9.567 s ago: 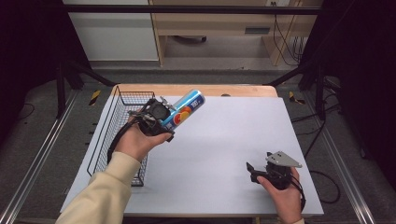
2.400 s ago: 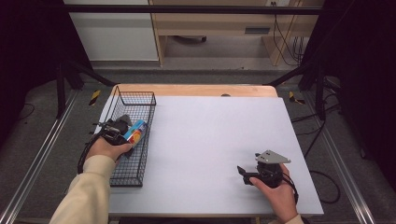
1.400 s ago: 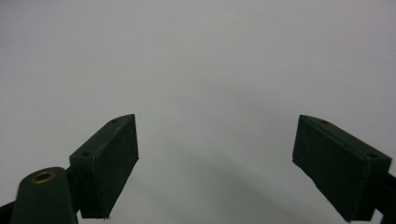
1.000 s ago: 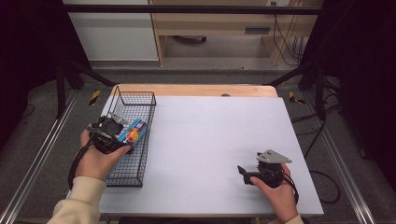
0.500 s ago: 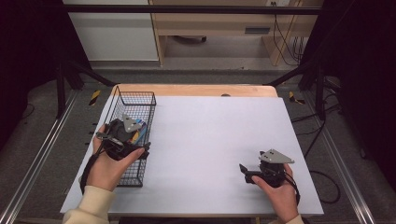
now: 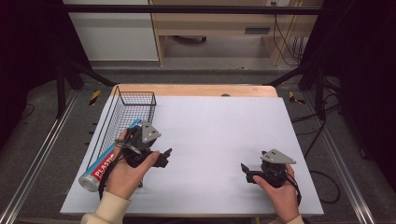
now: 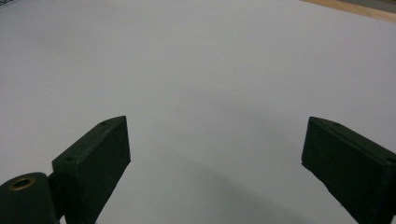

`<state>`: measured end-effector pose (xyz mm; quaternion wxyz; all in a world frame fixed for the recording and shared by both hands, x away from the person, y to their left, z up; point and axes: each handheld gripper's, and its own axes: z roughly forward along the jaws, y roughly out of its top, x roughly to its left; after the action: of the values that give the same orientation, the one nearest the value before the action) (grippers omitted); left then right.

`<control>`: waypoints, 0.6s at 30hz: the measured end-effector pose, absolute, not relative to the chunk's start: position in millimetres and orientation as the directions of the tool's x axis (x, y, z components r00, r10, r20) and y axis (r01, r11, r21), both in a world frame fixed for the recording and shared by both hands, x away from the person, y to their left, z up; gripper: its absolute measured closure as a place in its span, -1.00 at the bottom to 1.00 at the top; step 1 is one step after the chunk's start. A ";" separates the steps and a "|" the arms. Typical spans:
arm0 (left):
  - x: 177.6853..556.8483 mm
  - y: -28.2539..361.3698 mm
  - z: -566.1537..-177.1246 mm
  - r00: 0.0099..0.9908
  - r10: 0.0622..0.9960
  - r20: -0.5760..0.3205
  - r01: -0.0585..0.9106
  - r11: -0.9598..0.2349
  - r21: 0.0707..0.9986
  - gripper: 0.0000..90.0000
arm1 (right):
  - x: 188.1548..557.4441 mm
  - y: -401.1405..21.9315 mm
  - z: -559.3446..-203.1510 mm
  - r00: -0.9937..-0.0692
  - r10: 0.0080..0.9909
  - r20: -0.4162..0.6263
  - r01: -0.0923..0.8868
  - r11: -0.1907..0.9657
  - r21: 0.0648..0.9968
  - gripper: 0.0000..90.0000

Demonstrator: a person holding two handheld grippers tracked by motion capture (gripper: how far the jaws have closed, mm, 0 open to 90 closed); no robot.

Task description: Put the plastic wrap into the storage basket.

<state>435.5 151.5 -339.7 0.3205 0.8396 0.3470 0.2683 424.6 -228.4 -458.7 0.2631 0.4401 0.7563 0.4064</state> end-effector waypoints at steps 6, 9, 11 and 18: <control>434.2 129.0 -361.2 0.656 0.723 0.216 0.359 -0.550 0.754 -0.87 | 423.7 -230.5 -459.1 -0.466 0.884 -0.043 0.455 0.281 0.845 -0.82; 437.2 119.6 -376.2 0.678 0.710 0.187 0.350 -0.537 0.768 -0.87 | 422.6 -231.0 -459.3 -0.462 0.885 -0.053 0.455 0.288 0.843 -0.83; 438.4 116.9 -381.3 0.685 0.703 0.189 0.342 -0.540 0.769 -0.87 | 421.6 -231.3 -459.3 -0.457 0.888 -0.051 0.458 0.285 0.842 -0.83; 446.3 107.4 -428.4 0.732 0.670 0.125 0.367 -0.542 0.756 -0.87 | 412.7 -237.7 -461.0 -0.433 0.899 -0.069 0.464 0.288 0.838 -0.87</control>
<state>446.3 107.4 -428.4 0.3698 0.8539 0.3035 0.2049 412.7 -237.7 -461.0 0.2800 0.4530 0.7521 0.3882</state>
